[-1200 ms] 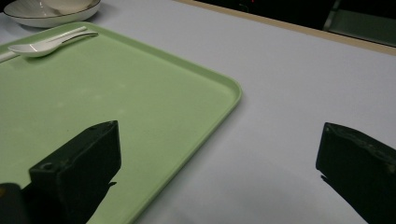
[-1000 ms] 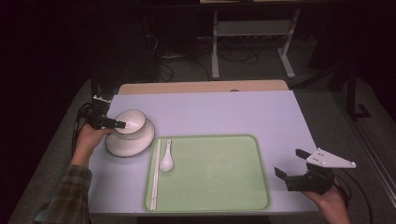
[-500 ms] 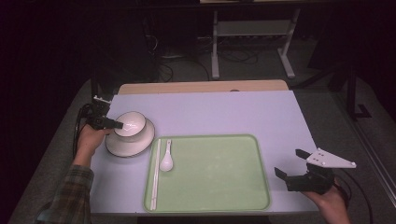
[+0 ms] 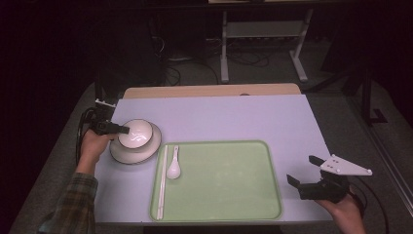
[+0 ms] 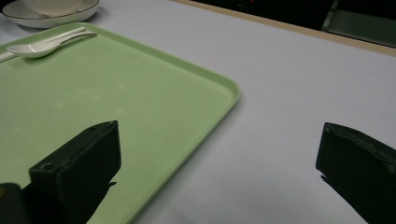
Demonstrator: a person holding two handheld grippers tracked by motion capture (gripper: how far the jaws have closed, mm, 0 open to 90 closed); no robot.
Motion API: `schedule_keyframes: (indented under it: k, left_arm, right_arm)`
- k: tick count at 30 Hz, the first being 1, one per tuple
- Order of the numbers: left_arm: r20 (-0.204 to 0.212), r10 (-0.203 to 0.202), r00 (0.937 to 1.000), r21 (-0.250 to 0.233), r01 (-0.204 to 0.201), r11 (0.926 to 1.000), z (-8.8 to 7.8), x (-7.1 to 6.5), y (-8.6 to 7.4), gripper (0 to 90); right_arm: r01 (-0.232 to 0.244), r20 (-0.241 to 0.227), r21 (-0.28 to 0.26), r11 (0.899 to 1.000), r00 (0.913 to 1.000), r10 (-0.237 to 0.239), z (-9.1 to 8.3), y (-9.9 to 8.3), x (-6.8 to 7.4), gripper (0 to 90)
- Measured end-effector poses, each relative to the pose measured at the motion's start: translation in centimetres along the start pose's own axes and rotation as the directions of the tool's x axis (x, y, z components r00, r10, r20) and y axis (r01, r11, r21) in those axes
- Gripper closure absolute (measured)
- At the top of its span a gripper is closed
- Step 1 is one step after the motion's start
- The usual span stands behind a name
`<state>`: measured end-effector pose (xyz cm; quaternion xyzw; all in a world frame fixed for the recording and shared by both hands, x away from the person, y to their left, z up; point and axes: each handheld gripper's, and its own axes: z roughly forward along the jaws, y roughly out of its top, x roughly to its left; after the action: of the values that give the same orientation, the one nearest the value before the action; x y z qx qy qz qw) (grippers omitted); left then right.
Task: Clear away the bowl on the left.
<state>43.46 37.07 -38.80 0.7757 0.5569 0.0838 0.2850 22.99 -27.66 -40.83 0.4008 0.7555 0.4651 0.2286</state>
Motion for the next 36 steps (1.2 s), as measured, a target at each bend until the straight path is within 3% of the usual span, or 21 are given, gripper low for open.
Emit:
schedule_keyframes:
  k: [5,11,19,27,36]
  left_arm:
    - [0.017,-0.003,0.9998,-0.009,0.003,1.0,-0.3,0.0,0.0,82.7]
    - [0.06,-0.008,0.9982,-0.06,0.011,0.9981,-1.4,-0.5,0.3,82.9]
    - [0.093,0.049,0.9944,-0.085,-0.041,0.9955,-2.6,-2.7,1.3,82.8]
    - [0.147,0.129,0.9806,-0.099,-0.115,0.9884,-2.6,-6.4,2.7,82.8]
    - [0.207,0.21,0.9554,-0.11,-0.191,0.9755,-1.3,-11.3,4.2,82.8]
  right_arm:
    - [0.003,0.0,-0.001,1.0,1.0,-0.003,0.0,0.0,0.1,0.0]
    - [0.001,0.001,-0.004,1.0,1.0,-0.001,-0.1,0.0,0.0,0.0]
    - [0.002,-0.001,-0.006,1.0,1.0,-0.002,-0.1,0.1,0.1,0.0]
    - [0.002,-0.002,-0.007,1.0,1.0,-0.002,-0.1,0.1,0.1,0.0]
    - [0.002,-0.005,-0.009,1.0,1.0,-0.002,-0.1,0.1,0.1,0.0]
